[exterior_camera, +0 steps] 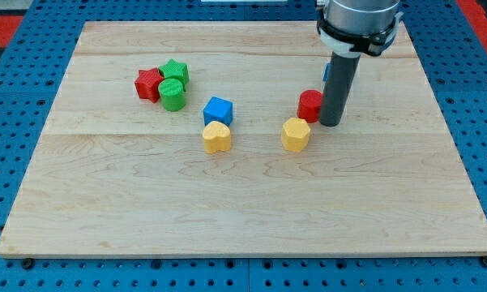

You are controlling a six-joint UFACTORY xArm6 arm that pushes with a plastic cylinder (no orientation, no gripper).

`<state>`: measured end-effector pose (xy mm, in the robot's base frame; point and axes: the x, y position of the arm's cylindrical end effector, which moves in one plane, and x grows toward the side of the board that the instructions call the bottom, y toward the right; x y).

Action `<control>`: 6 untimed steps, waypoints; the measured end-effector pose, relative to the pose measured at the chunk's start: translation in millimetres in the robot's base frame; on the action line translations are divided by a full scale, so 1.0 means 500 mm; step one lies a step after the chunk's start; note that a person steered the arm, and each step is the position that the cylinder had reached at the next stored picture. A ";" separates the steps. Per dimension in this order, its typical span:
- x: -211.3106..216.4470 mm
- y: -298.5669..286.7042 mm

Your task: Slide the red circle closer to the green circle

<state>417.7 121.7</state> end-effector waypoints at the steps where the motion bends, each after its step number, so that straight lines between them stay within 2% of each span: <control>1: -0.030 0.008; 3: -0.084 -0.003; 6: -0.119 -0.204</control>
<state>358.4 19.6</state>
